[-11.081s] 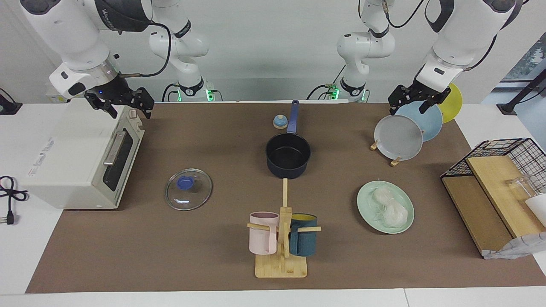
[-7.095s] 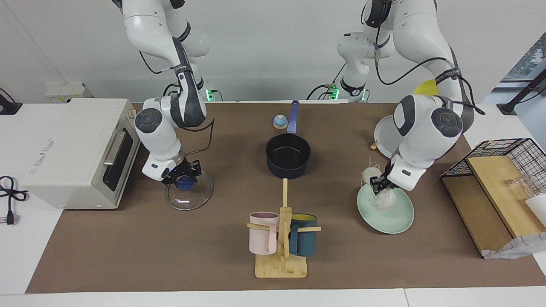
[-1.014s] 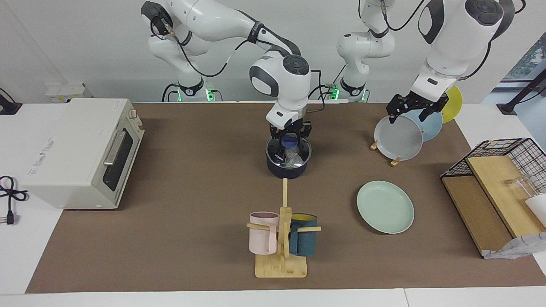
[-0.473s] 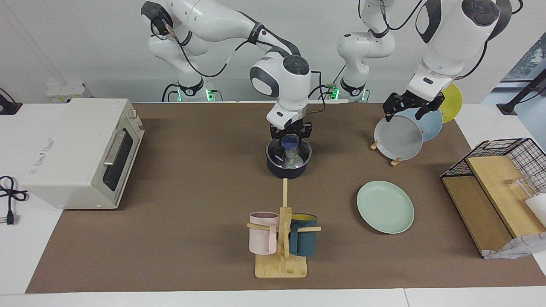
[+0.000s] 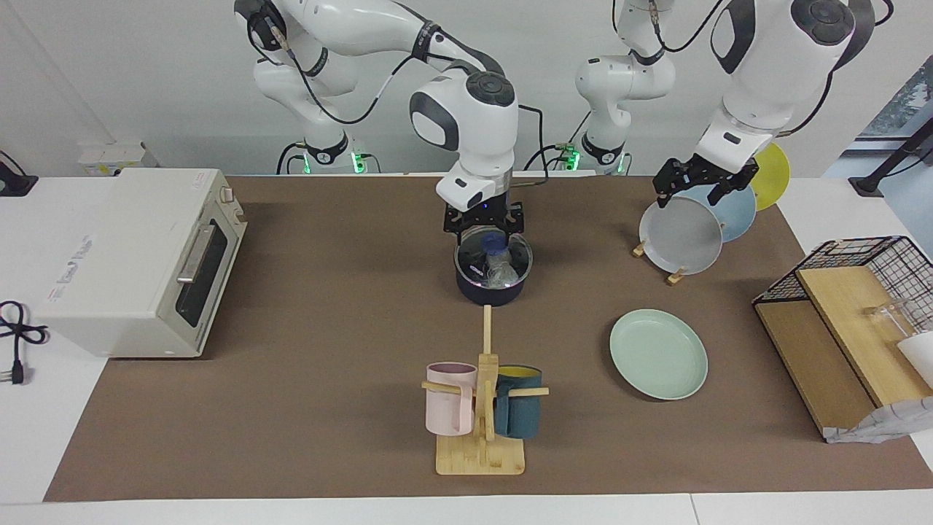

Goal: Transfer vermicelli from plate to pot

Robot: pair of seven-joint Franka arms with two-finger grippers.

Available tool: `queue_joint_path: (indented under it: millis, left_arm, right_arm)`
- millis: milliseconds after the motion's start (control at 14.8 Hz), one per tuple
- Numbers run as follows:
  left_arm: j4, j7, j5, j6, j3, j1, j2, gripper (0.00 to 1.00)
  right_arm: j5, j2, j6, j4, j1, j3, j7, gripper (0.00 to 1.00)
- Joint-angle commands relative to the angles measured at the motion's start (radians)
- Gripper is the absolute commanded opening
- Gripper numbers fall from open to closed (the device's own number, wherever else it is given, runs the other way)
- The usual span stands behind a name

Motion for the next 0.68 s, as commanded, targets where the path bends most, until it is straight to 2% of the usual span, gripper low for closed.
queue_joint_path:
  millis: [0,203,473,608]
  left_arm:
    - [0.003,0.003,-0.023,-0.020,0.006,0.005,-0.012,1.00]
    - [0.003,0.003,-0.022,-0.018,0.003,0.010,-0.012,1.00]
    - [0.002,0.006,-0.022,-0.014,0.001,0.011,-0.013,1.00]
    - [0.000,0.006,-0.022,-0.012,0.001,0.010,-0.016,1.00]
  right_arm:
    - [0.135,-0.111,-0.072,-0.012,-0.013,-0.125,-0.175,1.00]
    - [0.189,-0.194,-0.205,-0.004,-0.016,-0.274,-0.366,1.00]
    - [0.192,-0.228,-0.452,0.123,-0.019,-0.432,-0.550,1.00]
    - [0.194,-0.254,-0.502,0.125,-0.019,-0.514,-0.642,1.00]
